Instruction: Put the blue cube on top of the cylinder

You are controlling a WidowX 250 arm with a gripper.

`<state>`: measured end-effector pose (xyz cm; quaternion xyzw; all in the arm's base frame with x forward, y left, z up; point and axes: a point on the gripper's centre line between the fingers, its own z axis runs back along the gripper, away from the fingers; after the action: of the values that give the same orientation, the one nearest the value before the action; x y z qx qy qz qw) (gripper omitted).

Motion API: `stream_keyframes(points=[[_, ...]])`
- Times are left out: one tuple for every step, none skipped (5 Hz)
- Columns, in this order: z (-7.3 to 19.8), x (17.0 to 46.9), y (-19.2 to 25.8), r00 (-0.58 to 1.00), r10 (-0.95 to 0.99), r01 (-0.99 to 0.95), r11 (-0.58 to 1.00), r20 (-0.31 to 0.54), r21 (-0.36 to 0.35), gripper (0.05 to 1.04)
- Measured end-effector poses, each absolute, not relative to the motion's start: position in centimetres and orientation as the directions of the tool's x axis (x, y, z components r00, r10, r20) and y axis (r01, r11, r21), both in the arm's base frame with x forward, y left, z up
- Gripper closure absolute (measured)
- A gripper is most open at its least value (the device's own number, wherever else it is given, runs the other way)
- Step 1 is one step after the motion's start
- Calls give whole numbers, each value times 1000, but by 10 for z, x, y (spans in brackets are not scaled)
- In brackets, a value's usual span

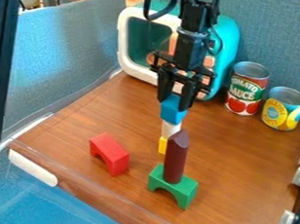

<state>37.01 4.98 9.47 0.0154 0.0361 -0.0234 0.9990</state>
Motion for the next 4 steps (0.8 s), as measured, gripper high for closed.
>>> stream_keyframes(points=[[96, 371, 49, 997, -27, 29, 999, -76, 36, 554], [97, 370, 49, 997, -17, 20, 999, -75, 42, 554], [97, 370, 50, 997, -14, 17, 999, -78, 43, 554], [97, 369, 50, 996, -9, 13, 999, -85, 44, 477]])
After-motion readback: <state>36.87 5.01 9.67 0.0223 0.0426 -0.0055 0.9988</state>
